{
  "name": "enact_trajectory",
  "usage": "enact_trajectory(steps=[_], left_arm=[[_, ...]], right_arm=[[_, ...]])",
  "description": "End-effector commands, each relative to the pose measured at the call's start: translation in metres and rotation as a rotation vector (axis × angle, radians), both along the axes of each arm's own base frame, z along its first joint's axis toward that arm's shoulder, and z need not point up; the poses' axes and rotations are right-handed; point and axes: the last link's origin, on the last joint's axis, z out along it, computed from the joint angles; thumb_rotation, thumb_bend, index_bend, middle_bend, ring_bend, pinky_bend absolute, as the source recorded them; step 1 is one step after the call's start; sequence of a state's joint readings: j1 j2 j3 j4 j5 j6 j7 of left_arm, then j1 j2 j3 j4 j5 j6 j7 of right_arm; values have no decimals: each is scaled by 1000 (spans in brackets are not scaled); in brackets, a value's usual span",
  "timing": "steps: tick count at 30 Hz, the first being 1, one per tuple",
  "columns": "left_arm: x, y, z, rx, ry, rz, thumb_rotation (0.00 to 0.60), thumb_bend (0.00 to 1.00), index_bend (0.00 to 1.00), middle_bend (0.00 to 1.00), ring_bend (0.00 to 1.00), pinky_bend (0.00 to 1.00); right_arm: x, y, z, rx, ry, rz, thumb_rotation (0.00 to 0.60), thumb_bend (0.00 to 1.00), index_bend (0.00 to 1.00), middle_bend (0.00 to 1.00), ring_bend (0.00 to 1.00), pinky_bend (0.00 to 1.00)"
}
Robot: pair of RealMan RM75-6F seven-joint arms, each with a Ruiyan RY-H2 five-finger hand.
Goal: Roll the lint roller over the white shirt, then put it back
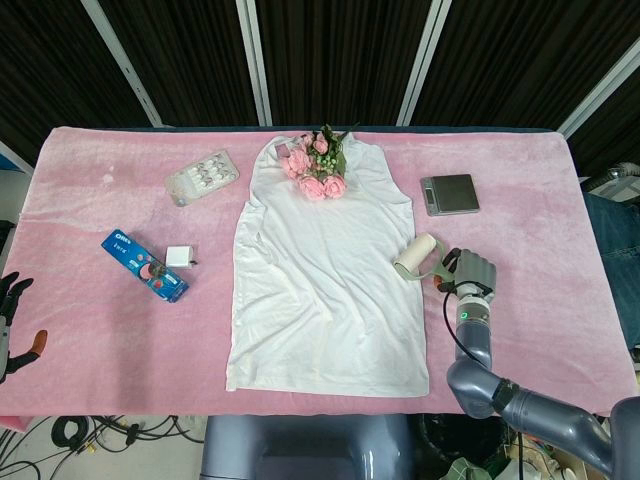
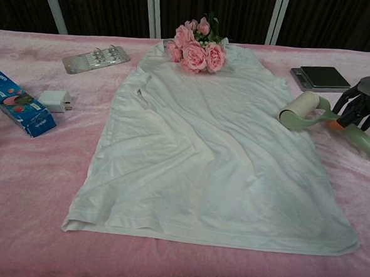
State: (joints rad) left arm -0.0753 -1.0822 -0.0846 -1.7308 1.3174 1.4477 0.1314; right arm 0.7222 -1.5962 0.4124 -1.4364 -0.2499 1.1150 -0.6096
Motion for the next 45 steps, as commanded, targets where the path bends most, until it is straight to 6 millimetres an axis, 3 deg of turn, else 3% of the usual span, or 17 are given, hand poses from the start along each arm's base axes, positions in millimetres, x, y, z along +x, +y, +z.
enact_trajectory(steps=[1,22,33,45], left_arm=[[0,0,0,0,0,1,600,366,140,62,36,237],[0,0,0,0,-5,8,600,392,140,62,36,239],[0,0,1,-1,-9,8,600,391,140,62,36,239],[0,0,1,-1,-14,8,600,391,140,62,36,239]], right_arm=[[1,0,-1,2,-2,1,600,507,646,541,542,423],[18,-2,13,-7,-57,75,600,510,650,544,549,423],[52,-13,30,73,92,224,600,509,664,556,558,433],[87,-18,12,254,211,240,600,511,671,559,559,436]])
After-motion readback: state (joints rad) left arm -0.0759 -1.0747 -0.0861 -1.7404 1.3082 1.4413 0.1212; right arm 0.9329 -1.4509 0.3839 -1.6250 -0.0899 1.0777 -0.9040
